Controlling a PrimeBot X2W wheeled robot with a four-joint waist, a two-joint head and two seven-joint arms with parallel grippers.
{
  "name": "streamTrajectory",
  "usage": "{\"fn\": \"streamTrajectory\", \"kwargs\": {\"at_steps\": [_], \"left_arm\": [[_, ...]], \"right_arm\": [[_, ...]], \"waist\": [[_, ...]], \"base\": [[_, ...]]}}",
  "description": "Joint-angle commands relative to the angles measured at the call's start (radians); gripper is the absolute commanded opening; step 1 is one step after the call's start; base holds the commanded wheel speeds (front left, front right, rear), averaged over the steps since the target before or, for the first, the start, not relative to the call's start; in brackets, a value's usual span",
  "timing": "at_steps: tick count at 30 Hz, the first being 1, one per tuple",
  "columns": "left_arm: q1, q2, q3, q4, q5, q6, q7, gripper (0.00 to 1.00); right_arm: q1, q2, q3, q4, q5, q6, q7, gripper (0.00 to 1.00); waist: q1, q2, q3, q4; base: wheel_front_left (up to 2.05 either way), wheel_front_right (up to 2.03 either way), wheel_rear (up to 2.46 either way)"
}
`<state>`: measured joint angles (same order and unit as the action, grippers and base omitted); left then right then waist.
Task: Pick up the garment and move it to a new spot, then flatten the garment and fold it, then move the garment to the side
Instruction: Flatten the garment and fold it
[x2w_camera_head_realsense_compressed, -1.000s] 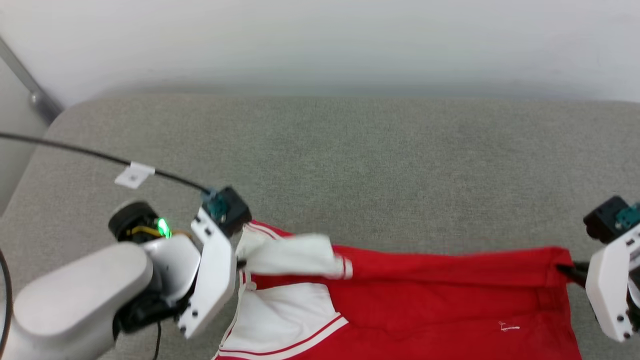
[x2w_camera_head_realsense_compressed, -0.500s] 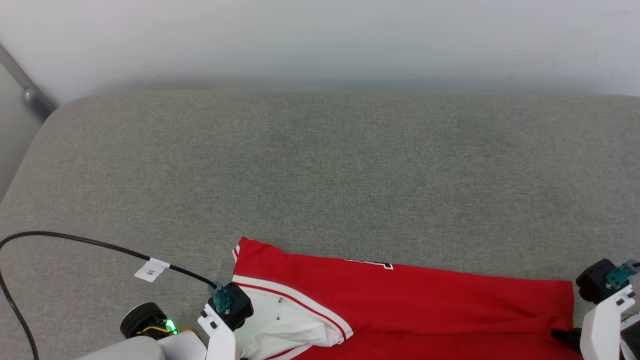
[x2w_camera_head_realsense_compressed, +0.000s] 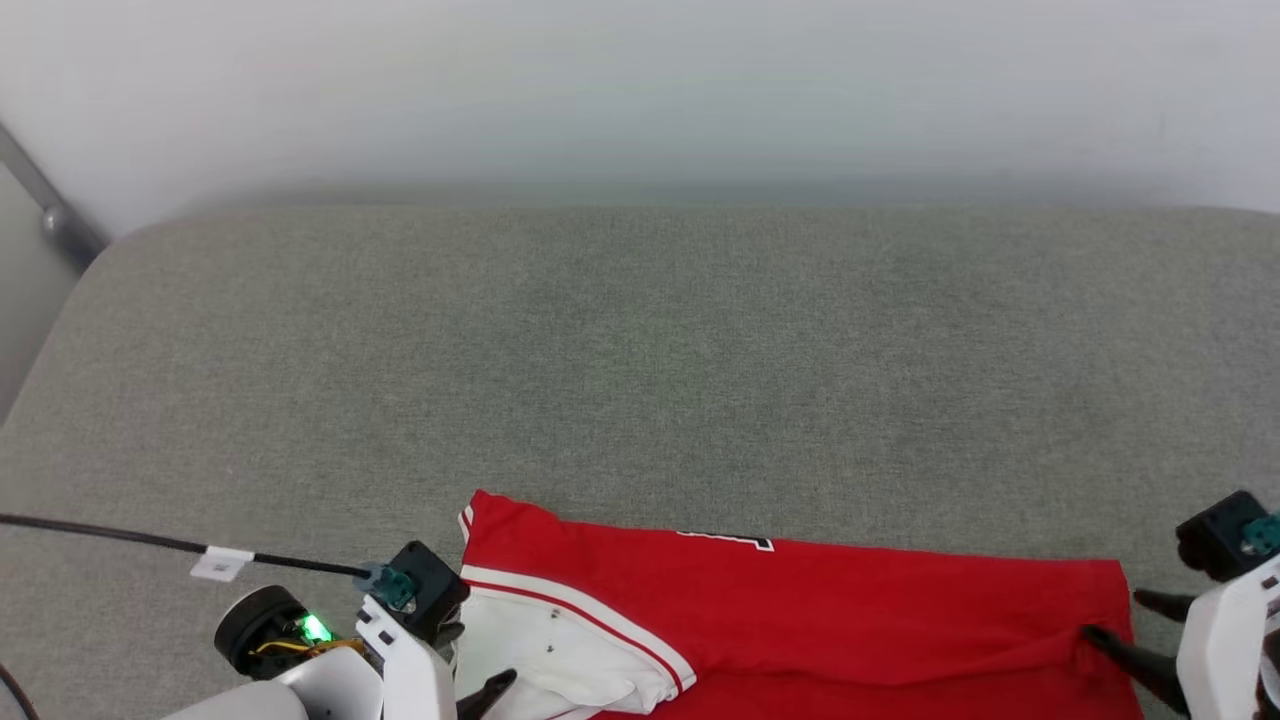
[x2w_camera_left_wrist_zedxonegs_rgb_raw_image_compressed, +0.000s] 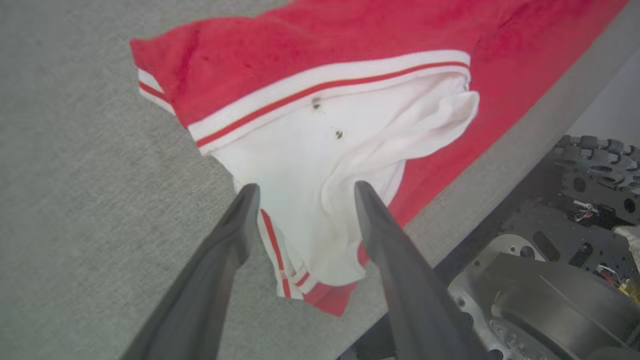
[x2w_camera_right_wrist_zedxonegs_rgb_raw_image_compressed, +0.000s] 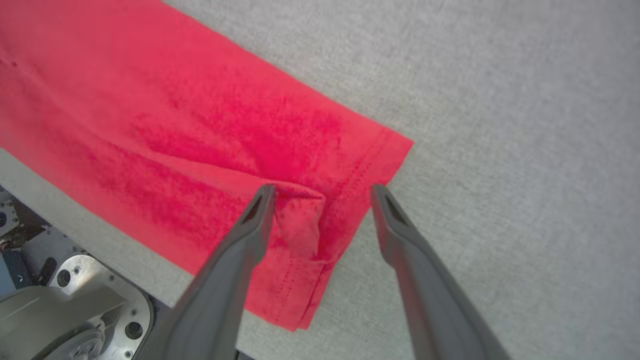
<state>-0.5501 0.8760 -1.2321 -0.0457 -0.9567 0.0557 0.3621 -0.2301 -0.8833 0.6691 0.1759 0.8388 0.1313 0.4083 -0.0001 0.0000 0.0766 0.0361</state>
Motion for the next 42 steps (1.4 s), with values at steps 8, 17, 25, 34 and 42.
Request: {"fn": "streamTrajectory", "kwargs": {"at_steps": [8, 17, 25, 34, 42], "left_arm": [[0.066, -0.01, 0.111, -0.053, 0.136, 0.211, -0.344, 1.0], [0.162, -0.105, 0.231, 0.005, 0.245, 0.485, -0.613, 1.0], [0.257, -0.194, 0.391, -0.008, 0.329, 0.546, -0.628, 1.0], [0.387, -0.329, 0.593, 0.019, 0.453, 0.486, -0.628, 1.0], [0.493, -0.458, 0.766, 0.053, 0.571, 0.41, -0.627, 1.0]], "right_arm": [[0.089, -0.035, -0.216, -0.059, 0.034, -0.001, -0.091, 1.0], [0.251, 0.115, -0.433, 0.031, 0.007, -0.001, -0.06, 1.0], [0.289, 0.251, -0.474, 0.07, 0.028, -0.001, -0.007, 1.0], [0.313, 0.346, -0.384, 0.123, 0.044, 0.001, 0.079, 1.0], [0.312, 0.362, -0.321, 0.136, 0.069, 0.005, 0.124, 0.0]], "waist": [[0.0001, 0.0, -0.026, 0.007], [0.0001, 0.0, 0.01, 0.033], [0.0001, 0.0, 0.031, 0.049], [0.0001, 0.0, 0.048, 0.062], [0.0001, 0.0, 0.046, 0.064]], "base": [[0.0, 0.0, 0.0], [0.0, 0.0, 0.0], [0.0, 0.0, 0.0], [0.0, 0.0, 0.0], [0.0, 0.0, 0.0]]}}
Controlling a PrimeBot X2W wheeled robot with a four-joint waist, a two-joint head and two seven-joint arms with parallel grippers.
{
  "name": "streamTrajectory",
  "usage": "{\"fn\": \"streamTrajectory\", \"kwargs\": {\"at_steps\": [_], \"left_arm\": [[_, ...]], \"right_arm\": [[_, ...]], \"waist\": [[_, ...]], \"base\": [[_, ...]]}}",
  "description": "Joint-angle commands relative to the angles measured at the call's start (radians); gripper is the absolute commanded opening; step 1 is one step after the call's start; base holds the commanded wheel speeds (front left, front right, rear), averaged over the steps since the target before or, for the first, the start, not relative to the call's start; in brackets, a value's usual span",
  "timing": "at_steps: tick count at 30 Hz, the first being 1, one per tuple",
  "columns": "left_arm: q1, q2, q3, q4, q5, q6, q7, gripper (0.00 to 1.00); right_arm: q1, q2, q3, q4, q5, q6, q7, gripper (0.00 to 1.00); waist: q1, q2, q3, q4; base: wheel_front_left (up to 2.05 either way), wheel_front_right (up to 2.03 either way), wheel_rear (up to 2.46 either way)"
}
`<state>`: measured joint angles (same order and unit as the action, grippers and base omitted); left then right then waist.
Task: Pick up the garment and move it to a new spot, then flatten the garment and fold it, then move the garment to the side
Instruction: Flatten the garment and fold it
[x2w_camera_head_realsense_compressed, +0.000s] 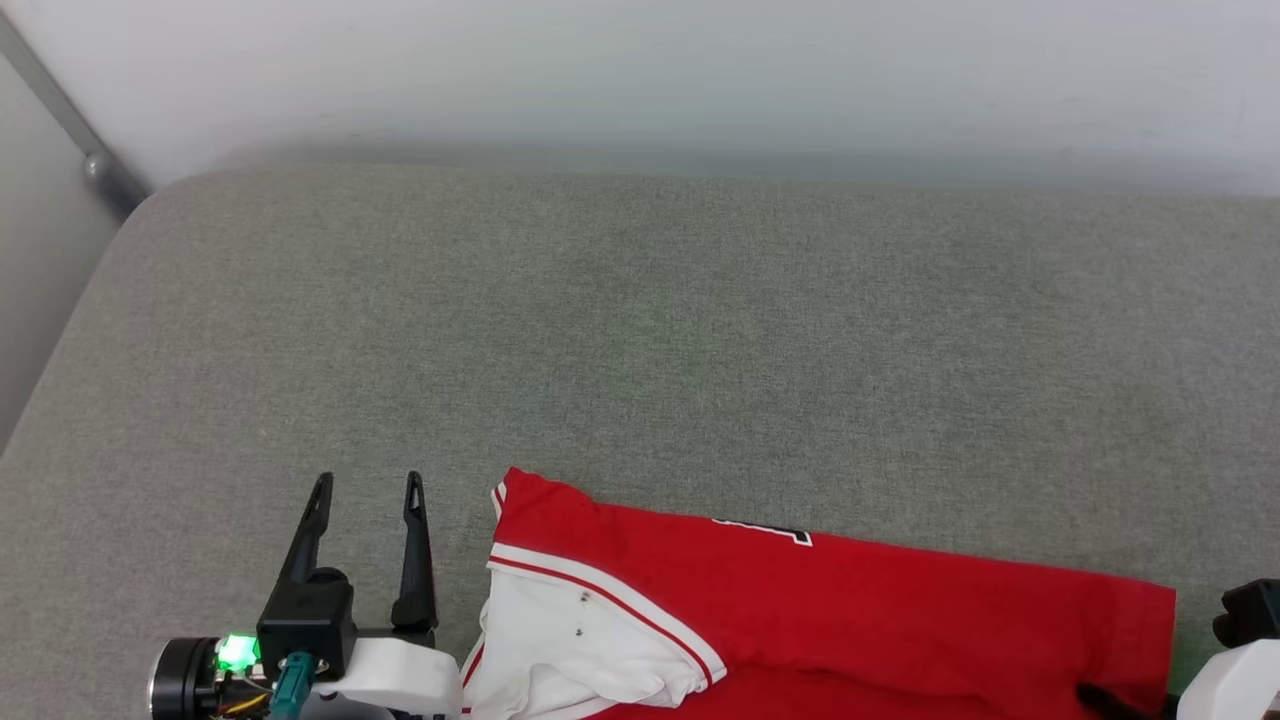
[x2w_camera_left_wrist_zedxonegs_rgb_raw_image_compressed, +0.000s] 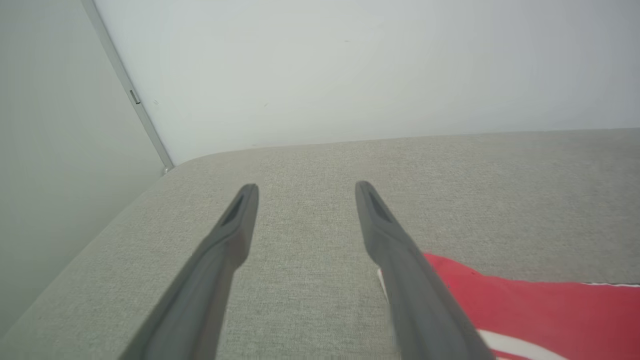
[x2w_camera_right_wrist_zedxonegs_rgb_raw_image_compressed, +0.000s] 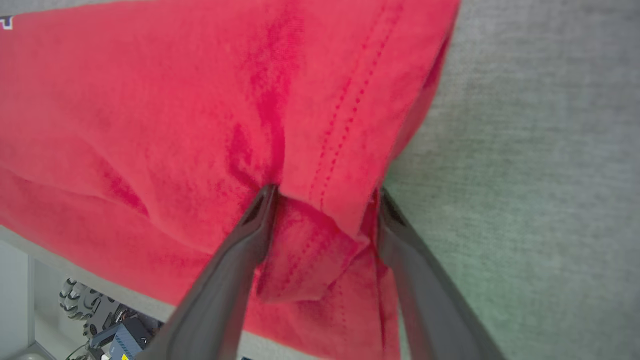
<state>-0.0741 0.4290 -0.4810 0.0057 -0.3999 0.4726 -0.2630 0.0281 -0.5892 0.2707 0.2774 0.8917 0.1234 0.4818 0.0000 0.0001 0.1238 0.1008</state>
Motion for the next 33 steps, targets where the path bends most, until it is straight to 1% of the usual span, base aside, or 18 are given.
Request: {"fn": "streamTrajectory", "kwargs": {"at_steps": [1, 7, 13, 19, 20, 23, 27, 30, 33], "left_arm": [[0.027, -0.024, 0.036, 0.001, 0.03, -0.015, -0.002, 1.0], [0.089, -0.092, 0.142, -0.01, 0.124, -0.062, -0.002, 1.0], [0.131, -0.142, 0.206, -0.023, 0.2, -0.118, -0.002, 1.0], [0.16, -0.183, 0.246, -0.031, 0.249, -0.174, -0.002, 1.0], [0.16, -0.183, 0.246, -0.031, 0.249, -0.174, -0.002, 1.0], [0.174, -0.204, 0.258, -0.029, 0.269, -0.195, -0.002, 1.0], [0.185, -0.22, 0.27, -0.021, 0.292, -0.228, -0.002, 1.0], [0.191, -0.234, 0.28, -0.013, 0.304, -0.246, -0.002, 1.0], [0.192, -0.243, 0.29, -0.008, 0.315, -0.261, -0.002, 1.0]], "right_arm": [[0.049, 0.062, 0.077, 0.034, 0.017, 0.013, 0.048, 0.0], [0.016, 0.008, 0.023, 0.029, 0.017, 0.007, 0.023, 0.0], [0.014, -0.055, -0.064, 0.015, 0.029, 0.006, 0.008, 0.0], [0.026, -0.12, -0.135, 0.038, 0.029, 0.006, 0.012, 0.0], [0.026, -0.12, -0.135, 0.038, 0.029, 0.006, 0.012, 0.0], [0.036, -0.148, -0.179, 0.069, 0.034, 0.007, 0.021, 0.0], [0.043, -0.186, -0.22, 0.101, 0.01, 0.007, 0.032, 0.0], [0.049, -0.202, -0.225, 0.08, -0.011, 0.007, 0.044, 0.0], [0.059, -0.194, -0.204, 0.015, -0.024, 0.007, 0.062, 0.0]], "waist": [[0.0, -0.0001, -0.003, -0.001], [0.0, -0.0001, -0.024, -0.006], [0.0, -0.0001, -0.046, -0.012], [0.0, -0.0001, -0.063, -0.02], [0.0, -0.0001, -0.063, -0.02], [0.0, -0.0001, -0.07, -0.023], [0.0, -0.0001, -0.079, -0.025], [0.0, -0.0001, -0.084, -0.027], [0.0, -0.0001, -0.085, -0.03]], "base": [[0.0, 0.0, 0.0], [0.0, 0.0, 0.0], [0.0, 0.0, 0.0], [0.0, 0.0, 0.0], [0.0, 0.0, 0.0], [0.0, 0.0, 0.0], [0.0, 0.0, 0.0], [0.0, 0.0, 0.0], [0.0, 0.0, 0.0]]}}
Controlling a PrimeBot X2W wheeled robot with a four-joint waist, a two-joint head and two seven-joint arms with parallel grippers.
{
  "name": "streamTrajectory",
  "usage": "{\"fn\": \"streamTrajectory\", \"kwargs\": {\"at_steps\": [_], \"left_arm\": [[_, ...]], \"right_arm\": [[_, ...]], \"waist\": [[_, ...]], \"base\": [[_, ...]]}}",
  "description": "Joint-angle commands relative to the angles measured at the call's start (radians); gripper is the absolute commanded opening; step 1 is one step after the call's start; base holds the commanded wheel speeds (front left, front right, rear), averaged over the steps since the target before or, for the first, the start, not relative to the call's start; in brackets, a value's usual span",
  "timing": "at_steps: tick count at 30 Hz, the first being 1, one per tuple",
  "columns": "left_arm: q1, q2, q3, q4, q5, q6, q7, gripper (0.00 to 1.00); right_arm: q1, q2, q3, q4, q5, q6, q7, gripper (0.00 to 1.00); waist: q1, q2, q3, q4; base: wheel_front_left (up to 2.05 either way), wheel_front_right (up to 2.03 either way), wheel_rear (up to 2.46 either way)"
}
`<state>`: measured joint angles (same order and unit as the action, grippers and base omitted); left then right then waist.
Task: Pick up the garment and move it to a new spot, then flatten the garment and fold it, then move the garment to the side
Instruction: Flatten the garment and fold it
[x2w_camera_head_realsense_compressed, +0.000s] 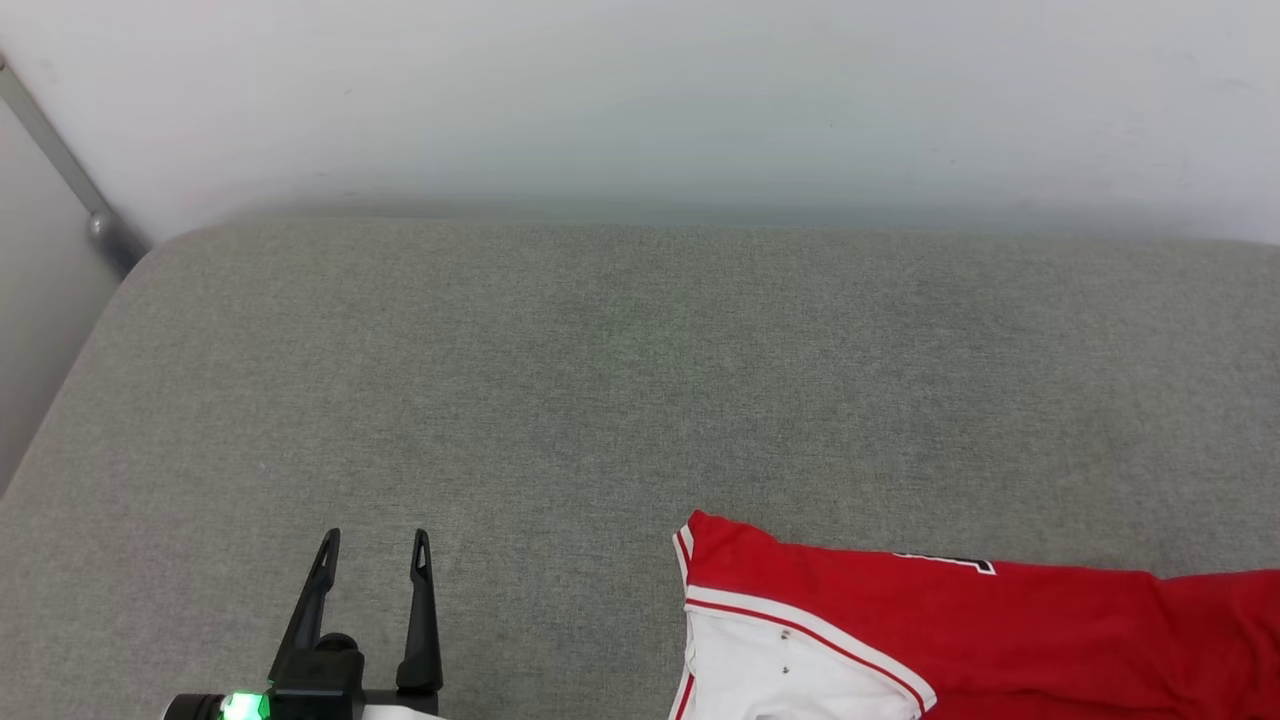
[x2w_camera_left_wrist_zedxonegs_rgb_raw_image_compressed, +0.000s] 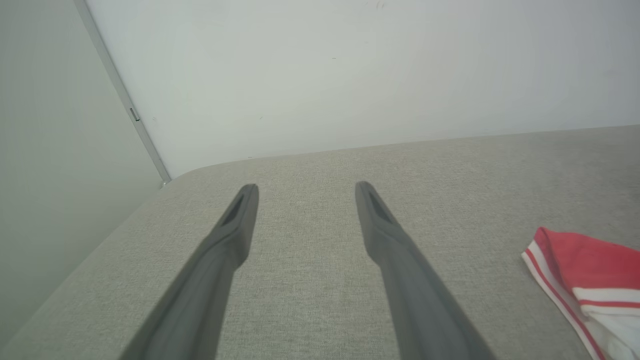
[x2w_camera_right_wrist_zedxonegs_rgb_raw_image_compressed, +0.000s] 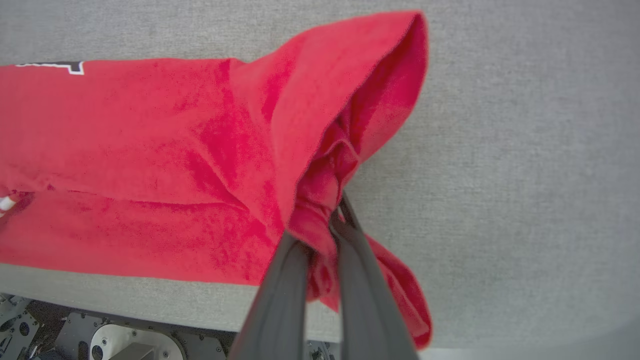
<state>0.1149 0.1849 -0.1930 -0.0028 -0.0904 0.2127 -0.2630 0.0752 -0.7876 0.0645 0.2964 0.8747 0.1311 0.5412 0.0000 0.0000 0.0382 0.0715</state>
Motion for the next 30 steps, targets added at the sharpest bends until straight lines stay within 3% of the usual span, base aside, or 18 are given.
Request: {"fn": "streamTrajectory", "kwargs": {"at_steps": [1, 10, 15, 22, 30], "left_arm": [[0.004, -0.003, 0.006, 0.001, 0.01, -0.006, -0.002, 1.0], [-0.002, -0.027, 0.039, 0.012, 0.028, -0.042, -0.002, 1.0], [-0.021, -0.038, 0.051, 0.013, 0.04, -0.058, -0.002, 1.0], [-0.046, -0.056, 0.059, 0.017, 0.052, -0.078, -0.002, 1.0], [-0.075, -0.076, 0.055, 0.025, 0.063, -0.096, -0.002, 1.0]], "right_arm": [[0.013, 0.009, 0.012, -0.033, -0.01, -0.001, 0.005, 0.0], [-0.037, 0.061, 0.177, -0.379, -0.061, -0.001, 0.068, 0.0], [-0.13, 0.11, 0.327, -0.482, -0.106, -0.001, 0.127, 0.0], [-0.327, 0.188, 0.564, -0.455, -0.138, -0.001, 0.164, 0.0], [-0.546, 0.302, 0.814, -0.248, -0.165, -0.001, 0.119, 0.0]], "waist": [[0.0, 0.0, 0.0, 0.0], [0.0, 0.0, 0.008, 0.008], [0.0, 0.0, 0.026, 0.017], [0.0, 0.0, 0.057, 0.028], [0.0, 0.0, 0.098, 0.047]], "base": [[0.0, 0.0, 0.0], [0.0, 0.0, 0.0], [0.0, 0.0, 0.0], [0.0, 0.0, 0.0], [0.0, 0.0, 0.0]]}}
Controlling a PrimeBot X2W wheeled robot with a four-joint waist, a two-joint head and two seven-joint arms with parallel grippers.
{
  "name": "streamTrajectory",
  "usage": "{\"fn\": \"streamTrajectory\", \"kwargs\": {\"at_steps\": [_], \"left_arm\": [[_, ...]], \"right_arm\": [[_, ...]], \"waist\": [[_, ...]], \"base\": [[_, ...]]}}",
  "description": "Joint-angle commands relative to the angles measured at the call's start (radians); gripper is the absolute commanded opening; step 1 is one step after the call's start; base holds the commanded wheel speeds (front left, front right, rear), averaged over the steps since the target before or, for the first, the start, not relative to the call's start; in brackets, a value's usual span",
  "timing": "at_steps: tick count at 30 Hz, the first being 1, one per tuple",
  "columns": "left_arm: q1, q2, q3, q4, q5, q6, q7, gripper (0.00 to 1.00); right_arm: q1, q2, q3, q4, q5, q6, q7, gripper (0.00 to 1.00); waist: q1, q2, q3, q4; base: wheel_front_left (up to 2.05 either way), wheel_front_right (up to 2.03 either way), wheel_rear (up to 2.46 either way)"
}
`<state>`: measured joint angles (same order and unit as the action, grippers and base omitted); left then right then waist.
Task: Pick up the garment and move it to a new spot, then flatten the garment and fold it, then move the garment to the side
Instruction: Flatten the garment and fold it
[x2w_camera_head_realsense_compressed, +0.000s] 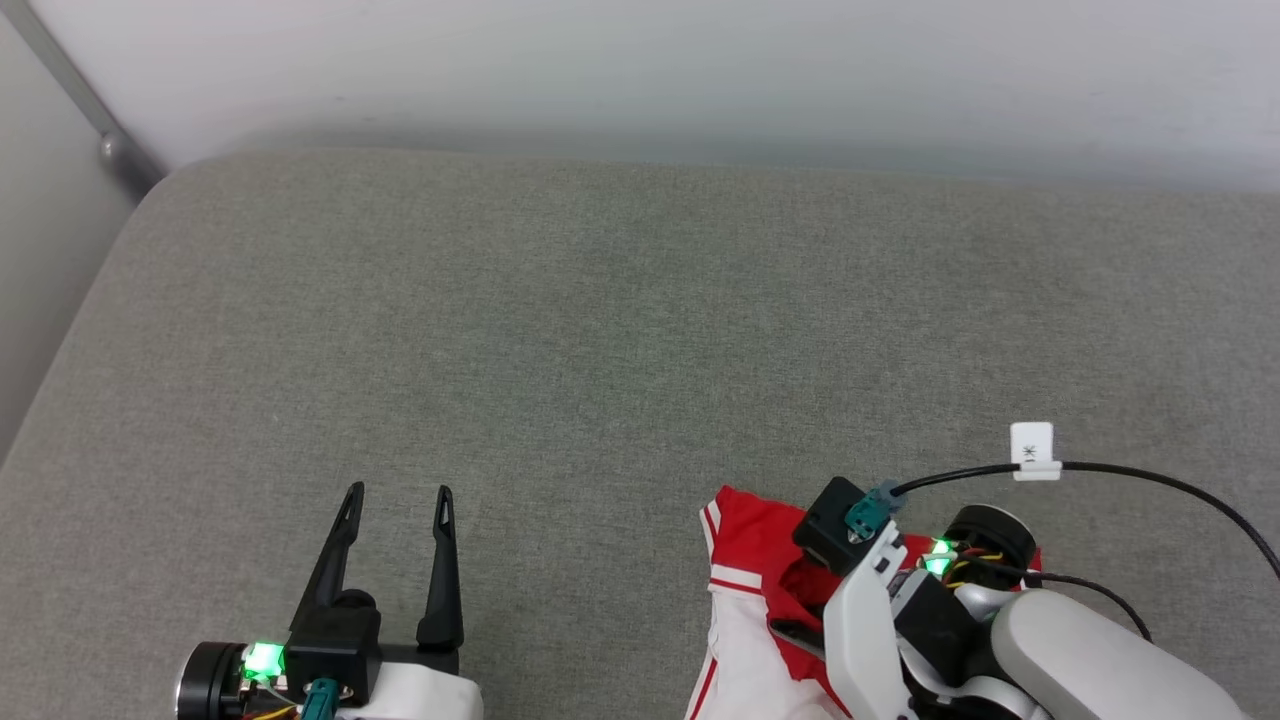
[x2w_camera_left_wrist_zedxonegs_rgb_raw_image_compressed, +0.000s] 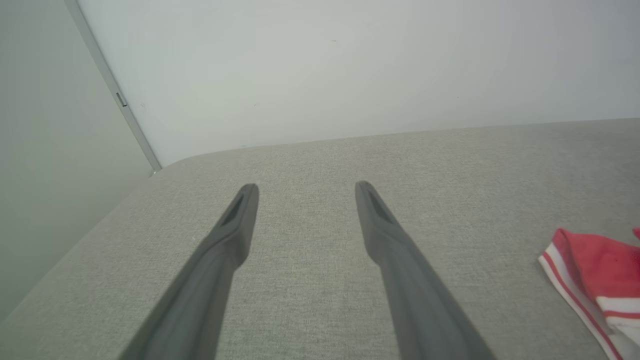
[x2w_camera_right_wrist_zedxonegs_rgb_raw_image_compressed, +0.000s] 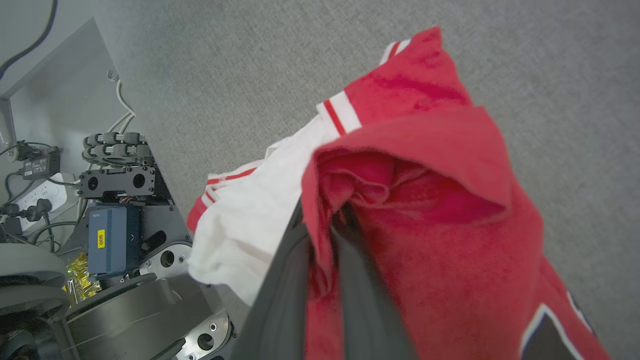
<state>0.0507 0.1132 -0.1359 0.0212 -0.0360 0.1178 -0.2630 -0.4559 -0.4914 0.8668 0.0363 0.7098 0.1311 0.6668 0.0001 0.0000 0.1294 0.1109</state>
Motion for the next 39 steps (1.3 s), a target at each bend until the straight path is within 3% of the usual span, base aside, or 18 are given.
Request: {"fn": "streamTrajectory", "kwargs": {"at_steps": [1, 10, 11, 12, 13, 18, 24, 28, 29, 32, 39], "left_arm": [[-0.015, -0.006, -0.002, 0.002, 0.008, -0.003, -0.002, 1.0], [-0.019, -0.018, 0.009, 0.011, 0.012, -0.011, -0.002, 1.0], [-0.012, -0.018, 0.013, 0.012, 0.011, -0.011, -0.002, 1.0], [-0.005, -0.018, 0.016, 0.013, 0.011, -0.011, -0.002, 1.0], [0.002, -0.018, 0.019, 0.016, 0.011, -0.012, -0.002, 1.0], [0.026, -0.018, 0.032, 0.02, 0.008, -0.021, -0.002, 1.0], [0.056, -0.018, 0.04, 0.015, 0.015, -0.026, -0.002, 1.0], [0.07, -0.02, 0.042, 0.009, 0.015, -0.029, -0.002, 1.0], [0.075, -0.021, 0.043, 0.007, 0.015, -0.032, -0.002, 1.0], [0.084, -0.024, 0.044, 0.005, 0.012, -0.036, -0.002, 1.0], [0.091, -0.03, 0.048, 0.0, 0.006, -0.043, -0.002, 1.0]], "right_arm": [[-0.03, 0.018, 0.038, 0.041, -0.001, -0.001, -0.014, 0.0], [-0.099, 0.063, 0.193, 0.266, 0.027, -0.001, -0.115, 0.0], [-0.109, 0.061, 0.201, 0.269, 0.026, -0.001, -0.133, 0.18], [-0.119, 0.054, 0.209, 0.266, 0.022, -0.001, -0.154, 0.67], [-0.125, 0.047, 0.215, 0.258, 0.02, -0.001, -0.173, 1.0], [-0.13, 0.002, 0.182, 0.192, 0.0, -0.001, -0.295, 1.0], [-0.062, -0.012, -0.058, 0.151, -0.097, -0.001, -0.513, 1.0], [0.004, 0.029, -0.264, 0.171, -0.214, -0.001, -0.658, 1.0], [0.045, 0.061, -0.357, 0.18, -0.285, -0.001, -0.724, 1.0], [0.112, 0.114, -0.494, 0.191, -0.377, -0.001, -0.821, 1.0], [0.261, 0.235, -0.699, 0.17, -0.5, -0.001, -0.921, 1.0]], "waist": [[-0.0001, 0.0, 0.012, 0.011], [-0.0001, 0.0, 0.019, 0.02], [-0.0001, 0.0, 0.013, 0.017], [-0.0001, 0.0, 0.006, 0.013], [-0.0001, 0.0, -0.002, 0.009], [-0.0001, 0.0, -0.052, -0.017], [-0.0001, 0.0, -0.098, -0.051], [-0.0001, 0.0, -0.112, -0.068], [-0.0001, 0.0, -0.117, -0.074], [-0.0001, 0.0, -0.126, -0.081], [-0.0001, 0.0, -0.14, -0.085]], "base": [[0.0, 0.0, 0.0], [0.0, 0.0, 0.0], [0.0, 0.0, 0.0], [0.0, 0.0, 0.0], [0.0, 0.0, 0.0], [0.0, 0.0, 0.0], [0.0, 0.0, 0.0], [0.0, 0.0, 0.0], [0.0, 0.0, 0.0], [0.0, 0.0, 0.0], [0.0, 0.0, 0.0]]}}
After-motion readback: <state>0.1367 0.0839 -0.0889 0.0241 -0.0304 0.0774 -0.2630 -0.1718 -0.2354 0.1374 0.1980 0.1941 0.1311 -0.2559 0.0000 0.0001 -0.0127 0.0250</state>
